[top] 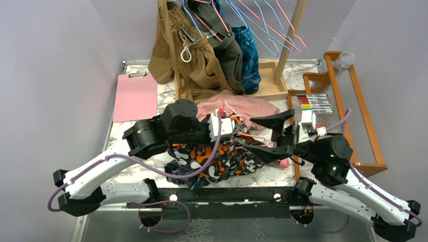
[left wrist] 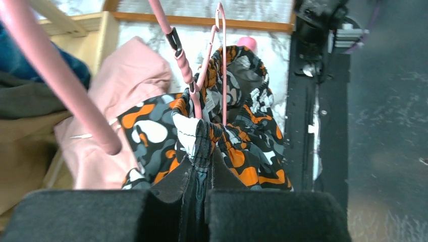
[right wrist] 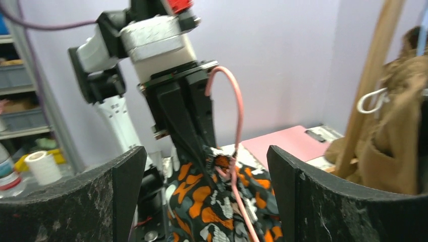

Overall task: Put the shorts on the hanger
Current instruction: Hang the shorts on the hanger.

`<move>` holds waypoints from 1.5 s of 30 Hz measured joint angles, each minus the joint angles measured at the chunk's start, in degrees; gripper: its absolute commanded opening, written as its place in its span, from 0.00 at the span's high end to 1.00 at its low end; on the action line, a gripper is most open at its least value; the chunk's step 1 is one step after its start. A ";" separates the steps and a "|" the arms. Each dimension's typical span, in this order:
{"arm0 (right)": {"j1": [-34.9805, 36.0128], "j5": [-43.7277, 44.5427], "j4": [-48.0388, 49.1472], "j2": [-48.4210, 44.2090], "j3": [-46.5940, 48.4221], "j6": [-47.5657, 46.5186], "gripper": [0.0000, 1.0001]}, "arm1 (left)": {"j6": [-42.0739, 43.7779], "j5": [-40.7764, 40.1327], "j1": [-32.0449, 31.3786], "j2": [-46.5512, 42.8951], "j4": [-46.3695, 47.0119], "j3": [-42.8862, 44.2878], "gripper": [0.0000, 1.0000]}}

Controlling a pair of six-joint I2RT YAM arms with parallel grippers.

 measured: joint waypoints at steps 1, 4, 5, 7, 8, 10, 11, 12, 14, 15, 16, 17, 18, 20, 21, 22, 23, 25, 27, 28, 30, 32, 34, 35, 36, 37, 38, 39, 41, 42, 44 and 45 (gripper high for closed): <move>0.00 1.44 -1.49 -0.07 1.40 -0.26 0.06 | -0.11 -1.44 -0.02 -1.07 0.46 -0.61 1.00; 0.00 7.02 -6.32 -0.07 5.95 -1.01 0.01 | -0.81 -5.73 -0.02 -5.11 2.69 -2.99 1.00; 0.00 9.01 -7.50 -0.15 7.17 -1.09 0.00 | -1.07 -7.19 -0.02 -6.93 3.50 -4.15 1.00; 0.00 13.18 -9.51 -0.52 8.79 -1.29 0.00 | -1.68 -9.81 -0.02 -10.36 5.14 -6.19 1.00; 0.00 15.34 -10.36 -0.85 9.18 -1.22 0.00 | -2.03 -11.13 -0.02 -12.41 6.03 -7.48 1.00; 0.00 19.76 -11.93 -1.53 9.27 -0.76 0.00 | -2.73 -13.57 -0.02 -16.65 7.76 -9.68 1.00; 0.00 21.92 -12.87 -1.73 9.27 -0.33 0.00 | -3.10 -14.58 -0.02 -18.67 8.79 -10.58 1.00; 0.00 23.67 -13.79 -1.79 9.25 0.09 0.00 | -3.50 -15.45 -0.02 -20.57 9.88 -11.41 1.00; 0.00 26.40 -15.26 -1.81 8.96 1.07 0.00 | -4.15 -17.18 -0.02 -23.93 11.54 -12.41 1.00; 0.00 27.04 -15.80 -1.90 8.59 1.38 0.00 | -4.35 -17.84 -0.02 -25.33 12.17 -12.46 1.00; 0.00 27.50 -16.15 -2.05 8.04 1.73 0.00 | -4.57 -18.36 -0.02 -26.40 12.96 -12.44 1.00; 0.00 27.87 -16.31 -2.27 7.28 2.01 0.00 | -4.76 -18.86 -0.02 -27.21 13.68 -12.37 1.00; 0.00 28.09 -16.44 -2.51 6.40 2.34 0.00 | -4.92 -19.30 -0.02 -27.71 14.34 -12.31 1.00; 0.00 28.30 -16.83 -2.84 4.57 3.15 0.00 | -5.09 -19.91 -0.02 -27.93 14.84 -12.04 1.00; 0.00 28.44 -17.18 -2.86 3.78 3.58 0.00 | -5.11 -20.15 -0.02 -27.80 14.93 -11.93 1.00; 0.00 28.65 -17.49 -2.82 3.10 4.15 0.00 | -5.16 -20.35 -0.02 -27.65 14.93 -11.89 1.00; 0.00 29.11 -17.94 -2.69 2.60 4.72 0.00 | -5.20 -20.52 -0.02 -27.43 14.88 -11.87 1.00; 0.00 30.56 -19.58 -2.08 2.34 6.58 0.00 | -5.29 -20.87 -0.02 -26.99 14.86 -11.87 1.00; 0.00 32.28 -21.46 -1.25 2.51 8.74 0.00 | -5.31 -21.09 -0.02 -26.69 14.86 -11.91 1.00; 0.00 33.07 -23.10 -0.52 2.93 10.03 0.00 | -5.38 -21.20 -0.02 -26.62 14.88 -12.00 1.00; 0.00 34.82 -27.10 1.51 4.57 13.05 0.00 | -5.57 -21.51 -0.02 -26.56 14.86 -12.20 1.00; 0.00 36.20 -31.45 3.78 6.71 16.33 0.00 | -5.99 -22.12 -0.02 -26.56 14.93 -12.57 1.00; 0.00 37.27 -35.56 5.44 8.55 19.34 0.01 | -6.38 -22.67 -0.02 -26.56 15.04 -13.22 1.00; 0.00 37.57 -37.40 6.08 9.14 20.76 0.02 | -6.51 -22.82 -0.02 -26.56 15.23 -13.64 1.00; 0.00 37.75 -38.84 6.43 9.29 21.88 0.04 | -6.64 -22.91 -0.02 -26.56 15.39 -14.03 1.00; 0.00 37.77 -40.28 6.45 9.29 22.93 0.06 | -6.75 -22.95 -0.02 -26.56 15.54 -14.47 1.00; 0.00 37.75 -41.55 6.40 9.27 23.76 0.09 | -6.82 -23.08 -0.02 -26.56 15.74 -14.91 1.00; 0.00 37.73 -42.29 6.25 9.27 24.46 0.10 | -6.84 -23.21 -0.02 -26.56 15.76 -15.28 1.00; 0.00 37.62 -42.77 5.99 9.27 25.35 0.17 | -6.88 -23.41 -0.02 -26.56 15.76 -15.89 1.00; 0.00 37.53 -42.75 6.08 9.27 25.70 0.21 | -6.88 -23.50 -0.02 -26.56 15.78 -16.06 1.00; 0.00 37.51 -42.75 6.49 9.27 26.23 0.28 | -6.99 -23.61 -0.02 -26.56 15.78 -16.28 1.00; 0.00 37.53 -42.80 6.97 9.38 26.53 0.30 | -7.02 -23.65 -0.02 -26.56 15.82 -16.31 1.00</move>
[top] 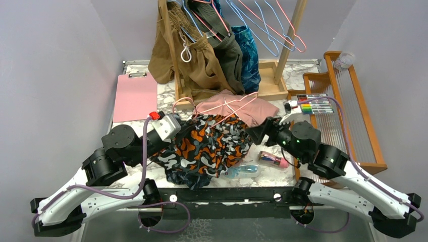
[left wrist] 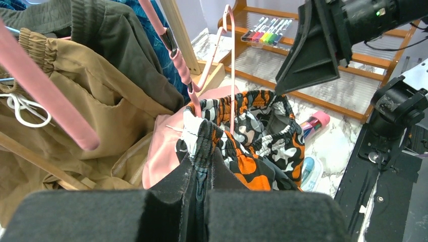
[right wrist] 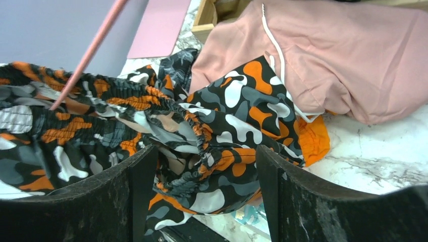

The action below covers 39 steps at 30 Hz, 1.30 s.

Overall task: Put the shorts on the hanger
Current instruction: Hang the shorts on the hanger.

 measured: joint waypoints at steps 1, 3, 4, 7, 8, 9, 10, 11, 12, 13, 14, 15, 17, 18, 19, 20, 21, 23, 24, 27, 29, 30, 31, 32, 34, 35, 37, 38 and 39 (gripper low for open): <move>0.00 0.02 -0.11 0.79 0.20 0.28 0.32 | 0.00 0.00 0.00 0.00 0.09 0.00 1.00; 0.00 0.04 -0.55 3.02 0.87 0.85 0.34 | -0.02 0.00 0.00 -0.02 0.39 -0.04 1.00; 0.00 0.07 -0.72 4.00 1.18 1.20 0.36 | -0.07 0.00 0.00 -0.04 0.48 -0.07 1.00; 0.00 0.04 -1.14 7.02 1.49 1.95 0.45 | -0.24 0.00 0.00 -0.17 0.83 -0.26 1.00; 0.00 0.04 -1.20 7.48 1.49 2.14 0.49 | -0.24 0.02 0.00 -0.24 0.85 -0.28 1.00; 0.00 0.04 -1.20 7.74 1.49 2.29 0.53 | -0.24 0.02 0.00 -0.31 0.90 -0.33 1.00; 0.00 0.04 -1.18 7.82 1.49 2.32 0.58 | -0.28 0.02 0.00 -0.42 0.98 -0.44 1.00; 0.00 0.07 -1.18 7.82 1.49 2.40 0.62 | -0.35 0.02 0.00 -0.52 1.03 -0.50 1.00; 0.00 0.07 -1.14 7.82 1.49 2.51 0.66 | -0.42 0.02 0.00 -0.63 1.05 -0.57 1.00; 0.00 0.11 -1.14 7.82 1.49 2.62 0.71 | -0.44 0.02 0.00 -0.74 1.05 -0.59 1.00; 0.00 0.17 -1.14 7.85 1.49 2.69 0.77 | -0.44 0.02 0.00 -0.87 1.07 -0.59 1.00; 0.00 0.26 -1.16 7.87 1.49 2.75 0.84 | -0.46 0.02 0.00 -0.98 1.09 -0.61 1.00; 0.00 0.44 -1.16 7.89 1.49 2.71 0.98 | -0.52 0.02 0.00 -1.33 1.22 -0.81 1.00; 0.00 0.59 -1.16 7.89 1.49 2.78 0.99 | -0.59 0.02 0.00 -1.51 1.20 -0.94 1.00; 0.00 0.85 -1.16 7.87 1.49 2.75 0.99 | -0.61 0.02 0.00 -1.64 1.20 -1.03 1.00; 0.00 1.16 -1.18 7.89 1.49 2.71 0.99 | -0.63 0.04 0.00 -1.75 1.20 -1.07 1.00; 0.00 1.49 -1.27 7.89 1.57 2.67 0.99 | -0.63 0.11 0.00 -1.92 1.22 -1.18 1.00; 0.02 2.73 -2.16 8.22 2.49 1.99 0.99 | -0.63 0.39 0.00 -2.27 1.18 -1.36 1.00; 0.02 3.52 -2.97 8.55 3.43 1.44 0.99 | -0.63 0.70 0.00 -2.49 1.20 -1.44 1.00; 0.04 6.95 -5.14 9.77 7.78 -0.96 0.99 | -0.63 2.43 0.00 -3.45 1.20 -1.55 1.00; 0.04 8.90 -6.05 10.36 10.49 -2.38 0.99 | -0.66 4.00 0.00 -4.35 1.20 -1.55 1.00; 0.04 9.75 -6.51 10.58 11.58 -2.99 0.99 | -0.68 4.76 0.00 -4.74 1.20 -1.55 1.00; 0.04 10.45 -7.04 10.75 12.52 -3.54 0.99 | -0.68 5.55 0.00 -5.09 1.20 -1.55 1.00; 0.04 11.04 -7.48 10.91 13.25 -4.04 0.99 | -0.70 6.51 0.00 -5.35 1.20 -1.57 1.00; 0.04 12.00 -8.20 11.26 14.19 -4.87 0.99 | -0.74 7.96 0.00 -5.46 1.14 -1.60 1.00; 0.04 12.31 -8.79 11.52 14.53 -5.14 0.99 | -0.81 8.70 0.00 -5.44 1.01 -1.60 1.00; 0.04 12.83 -9.84 12.17 14.99 -5.62 0.99 | -0.85 9.94 0.00 -5.25 0.35 -1.60 1.00; 0.04 12.98 -10.54 12.55 15.21 -5.86 0.99 | -0.87 10.51 0.00 -5.16 -0.13 -1.60 1.00; 0.04 13.14 -11.19 12.94 15.47 -5.99 0.99 | -0.85 11.08 0.00 -5.03 -0.63 -1.60 1.00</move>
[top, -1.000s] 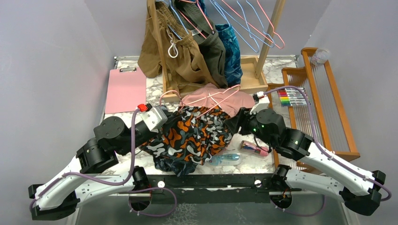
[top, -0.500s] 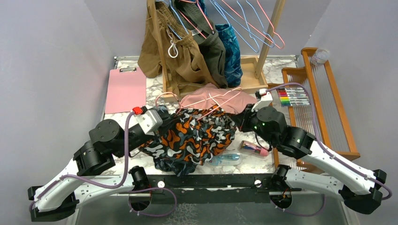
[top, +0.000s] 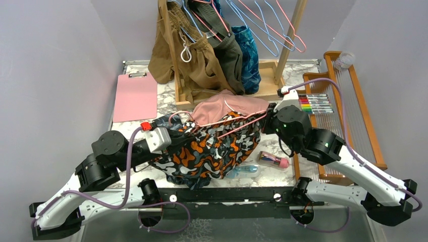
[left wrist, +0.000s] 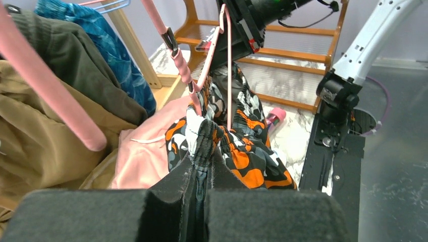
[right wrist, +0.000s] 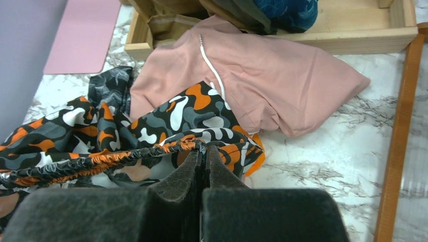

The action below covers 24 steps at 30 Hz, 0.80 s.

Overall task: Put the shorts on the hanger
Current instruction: Hang the shorts on the hanger.

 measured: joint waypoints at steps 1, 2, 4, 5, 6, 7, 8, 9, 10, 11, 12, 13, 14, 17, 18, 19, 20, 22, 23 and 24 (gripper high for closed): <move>0.00 0.20 -0.76 0.50 0.35 -0.11 0.99 | 0.00 0.55 0.00 0.17 -0.42 0.00 1.00; 0.00 0.35 -1.29 0.79 0.61 -0.24 0.99 | 0.00 0.96 0.00 0.37 -0.79 0.00 1.00; 0.00 0.66 -2.62 1.20 1.33 -0.52 0.99 | 0.00 1.64 0.00 0.68 -1.27 0.00 1.00; 0.00 0.81 -3.19 1.27 1.77 -0.66 0.99 | 0.00 1.86 0.00 0.79 -1.49 0.00 1.00; 0.00 1.01 -3.65 1.29 2.25 -0.85 0.99 | 0.02 1.99 0.00 0.87 -1.81 0.00 1.00; 0.00 1.16 -4.04 1.29 2.78 -1.03 0.99 | 0.00 2.05 0.00 0.90 -2.08 0.00 1.00; 0.00 1.38 -4.44 1.29 3.34 -1.22 0.99 | 0.02 2.05 0.00 0.94 -2.47 0.00 1.00; 0.00 1.53 -4.94 1.29 3.98 -1.42 0.99 | 0.02 2.05 0.00 0.98 -2.75 0.00 1.00; 0.00 1.68 -5.27 1.27 4.50 -1.51 0.99 | 0.04 2.05 0.00 1.03 -3.04 0.00 1.00; 0.00 1.84 -5.70 1.27 5.03 -1.66 0.99 | 0.04 2.03 0.00 1.07 -3.34 0.00 1.00; 0.00 1.92 -6.08 1.27 5.46 -1.79 0.99 | 0.07 2.01 0.00 1.09 -3.54 0.00 1.00; 0.00 2.01 -6.54 1.27 5.88 -1.92 0.99 | 0.07 1.99 0.00 1.14 -3.72 0.00 1.00; 0.00 2.14 -6.78 1.25 6.16 -2.08 0.99 | 0.09 1.92 0.00 1.18 -3.80 0.00 1.00; 0.00 2.29 -7.34 1.18 6.64 -2.49 0.99 | 0.26 1.77 0.00 1.36 -3.85 0.00 1.00; 0.00 2.32 -7.61 1.18 6.71 -2.56 0.99 | 0.31 1.75 0.00 1.49 -3.87 0.00 1.00; 0.00 2.36 -7.89 1.16 6.71 -2.62 0.99 | 0.37 1.70 0.00 1.64 -3.89 0.00 1.00; 0.00 2.36 -8.22 1.16 6.71 -2.78 0.99 | 0.44 1.66 0.00 1.84 -3.91 0.00 1.00; 0.00 2.51 -8.76 1.16 6.71 -2.99 0.99 | 0.57 1.36 0.00 2.36 -4.00 0.00 1.00; 0.00 2.62 -9.16 1.16 6.78 -3.06 0.99 | 0.70 1.20 0.00 2.62 -4.04 0.00 1.00; 0.00 2.75 -9.49 1.18 6.88 -3.19 0.99 | 0.76 0.96 0.00 2.89 -4.13 0.00 1.00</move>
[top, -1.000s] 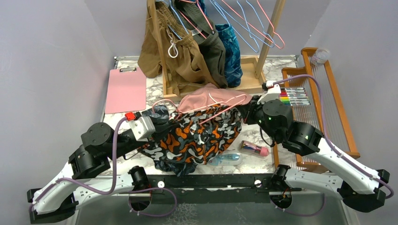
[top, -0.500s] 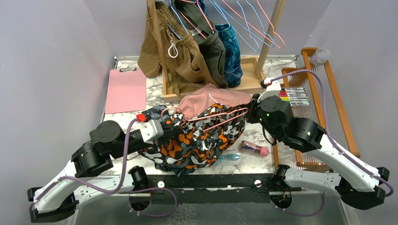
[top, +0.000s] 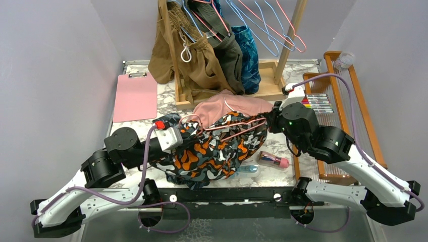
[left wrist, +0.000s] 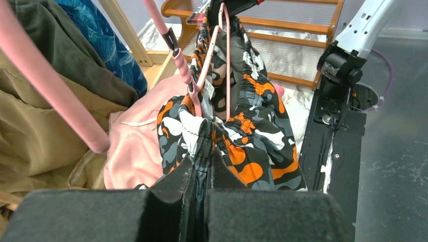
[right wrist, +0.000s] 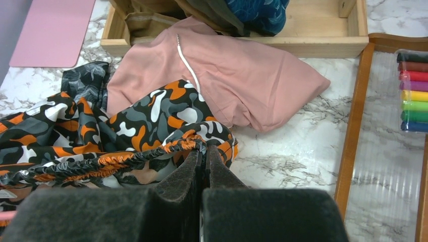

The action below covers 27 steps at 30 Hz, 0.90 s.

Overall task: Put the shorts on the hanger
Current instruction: Hang the shorts on the hanger.

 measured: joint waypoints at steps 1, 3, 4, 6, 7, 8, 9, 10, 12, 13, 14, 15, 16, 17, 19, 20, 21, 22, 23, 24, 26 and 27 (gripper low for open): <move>0.00 0.09 -0.22 0.00 0.11 -0.15 0.99 | 0.13 -0.20 0.00 0.17 -0.09 0.00 1.00; 0.00 0.33 -0.48 0.00 0.48 -0.46 0.99 | 0.35 -0.68 0.00 0.46 -0.20 -0.04 1.00; 0.00 0.46 -0.50 0.00 0.72 -0.68 0.99 | 0.44 -0.87 0.00 0.50 -0.26 -0.07 1.00; 0.00 0.76 -0.50 -0.02 1.05 -0.94 0.99 | 0.61 -1.33 0.00 0.55 -0.39 -0.22 1.00; 0.00 0.87 -0.52 -0.02 1.09 -1.09 0.99 | 0.68 -1.57 0.00 0.57 -0.50 -0.28 1.00; 0.00 1.01 -0.52 -0.02 1.11 -1.25 0.99 | 0.74 -1.75 0.00 0.63 -0.52 -0.39 1.00; 0.00 1.09 -0.57 -0.02 1.11 -1.31 0.99 | 0.79 -1.84 0.00 0.74 -0.52 -0.52 1.00; 0.00 1.18 -0.61 -0.02 1.11 -1.40 0.99 | 0.83 -1.90 0.00 0.90 -0.52 -0.70 1.00; 0.00 1.29 -0.72 -0.02 1.18 -1.68 0.99 | 0.87 -2.03 0.00 1.51 -0.66 -1.07 1.00; 0.00 1.31 -0.76 0.00 1.31 -1.79 0.99 | 0.90 -2.08 0.00 1.84 -0.70 -1.22 1.00; 0.00 1.31 -0.85 0.04 1.53 -1.95 0.99 | 0.98 -2.19 0.00 2.45 -0.81 -1.53 1.00; 0.00 1.31 -0.92 0.09 1.77 -2.19 0.99 | 1.01 -2.23 0.00 2.80 -0.92 -1.70 1.00; 0.00 1.31 -0.94 0.13 1.97 -2.36 0.99 | 1.03 -2.29 0.00 3.39 -0.98 -2.05 1.00; 0.00 1.29 -1.03 0.17 2.23 -2.62 0.99 | 1.07 -2.45 0.00 3.89 -1.09 -2.32 1.00; 0.00 1.27 -1.22 0.63 3.06 -3.06 0.99 | 1.25 -3.02 0.00 5.01 -1.42 -2.69 1.00; 0.00 1.27 -1.33 0.87 3.48 -3.28 0.99 | 1.33 -3.23 0.00 5.38 -1.57 -2.80 1.00; 0.00 1.22 -1.40 1.11 3.85 -3.61 0.99 | 1.46 -3.34 0.00 5.77 -1.62 -2.84 1.00; 0.00 1.18 -1.42 1.29 4.17 -3.89 0.99 | 1.68 -3.41 0.00 6.19 -1.73 -2.86 1.00; 0.00 1.09 -1.46 1.44 4.48 -4.26 0.99 | 1.86 -3.52 0.00 6.67 -1.77 -2.89 1.00; 0.00 0.92 -1.46 1.53 4.76 -4.52 0.99 | 1.95 -3.56 0.00 6.97 -1.77 -2.91 1.00; 0.00 0.42 -1.51 1.70 5.33 -5.27 0.99 | 2.14 -3.56 0.00 7.96 -1.75 -3.02 1.00; 0.00 0.28 -1.49 1.92 5.70 -5.66 0.99 | 2.21 -3.54 0.00 8.52 -1.77 -3.08 1.00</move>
